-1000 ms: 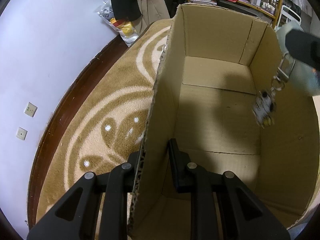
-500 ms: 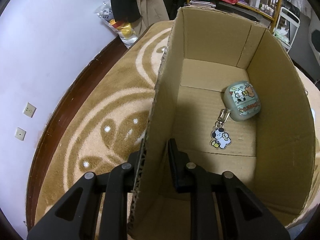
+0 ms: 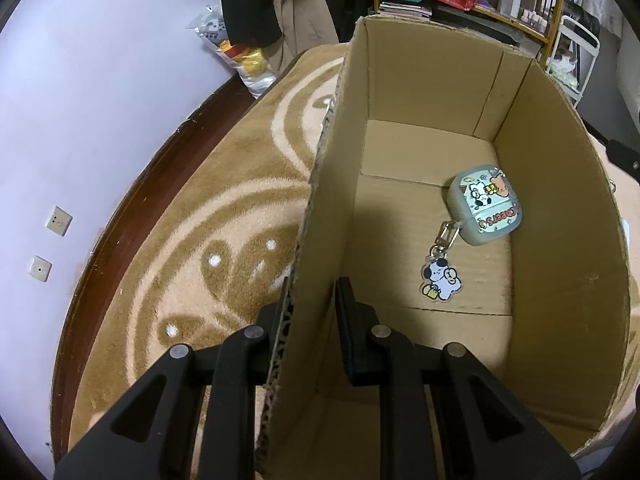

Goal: Organize rigid objects
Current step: 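Move the right gripper to the white charger and close on it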

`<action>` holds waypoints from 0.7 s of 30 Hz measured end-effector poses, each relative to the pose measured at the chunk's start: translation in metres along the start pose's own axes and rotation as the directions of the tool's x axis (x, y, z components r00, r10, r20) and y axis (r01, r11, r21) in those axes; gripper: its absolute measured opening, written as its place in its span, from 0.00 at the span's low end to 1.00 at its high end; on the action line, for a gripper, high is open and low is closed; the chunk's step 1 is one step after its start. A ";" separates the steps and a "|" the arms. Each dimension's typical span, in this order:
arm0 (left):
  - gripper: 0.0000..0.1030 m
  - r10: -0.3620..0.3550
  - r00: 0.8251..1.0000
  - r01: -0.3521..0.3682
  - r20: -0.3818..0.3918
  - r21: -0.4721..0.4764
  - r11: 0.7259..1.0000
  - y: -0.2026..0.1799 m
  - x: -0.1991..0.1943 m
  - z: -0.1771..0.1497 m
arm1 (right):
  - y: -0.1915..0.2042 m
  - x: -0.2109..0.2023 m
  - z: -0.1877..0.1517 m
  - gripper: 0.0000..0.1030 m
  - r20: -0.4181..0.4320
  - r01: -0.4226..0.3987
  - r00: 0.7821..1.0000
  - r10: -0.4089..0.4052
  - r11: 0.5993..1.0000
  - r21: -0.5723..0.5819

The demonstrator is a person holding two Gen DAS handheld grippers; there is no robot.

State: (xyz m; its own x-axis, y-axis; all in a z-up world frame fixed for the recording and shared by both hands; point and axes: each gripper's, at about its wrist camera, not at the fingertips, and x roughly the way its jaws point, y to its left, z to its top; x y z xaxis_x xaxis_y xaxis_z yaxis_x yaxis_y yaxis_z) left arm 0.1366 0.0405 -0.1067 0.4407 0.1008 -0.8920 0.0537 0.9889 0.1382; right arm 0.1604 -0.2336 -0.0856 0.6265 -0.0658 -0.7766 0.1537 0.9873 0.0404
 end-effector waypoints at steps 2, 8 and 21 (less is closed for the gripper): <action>0.17 0.000 1.000 0.000 -0.002 -0.001 1.000 0.001 0.000 -0.001 | -0.002 0.007 -0.005 0.93 -0.017 0.000 1.000 0.000 1.000 0.010; 0.18 -0.008 1.000 0.008 0.001 0.000 1.000 0.001 -0.001 -0.001 | -0.005 0.028 -0.016 0.90 -0.074 -0.017 0.997 0.021 0.999 0.047; 0.18 -0.020 1.000 0.020 0.008 -0.004 1.000 0.003 -0.004 -0.003 | -0.012 0.055 -0.026 0.72 -0.173 0.017 0.985 0.000 0.995 0.097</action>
State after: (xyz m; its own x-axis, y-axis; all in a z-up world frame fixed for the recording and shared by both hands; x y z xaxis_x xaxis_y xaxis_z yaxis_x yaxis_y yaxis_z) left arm 0.1323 0.0430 -0.1043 0.4468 0.0799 -0.8911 0.0593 0.9912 0.1186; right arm 0.1729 -0.2449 -0.1448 0.4852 -0.0399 -0.8735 0.2378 0.9673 0.0880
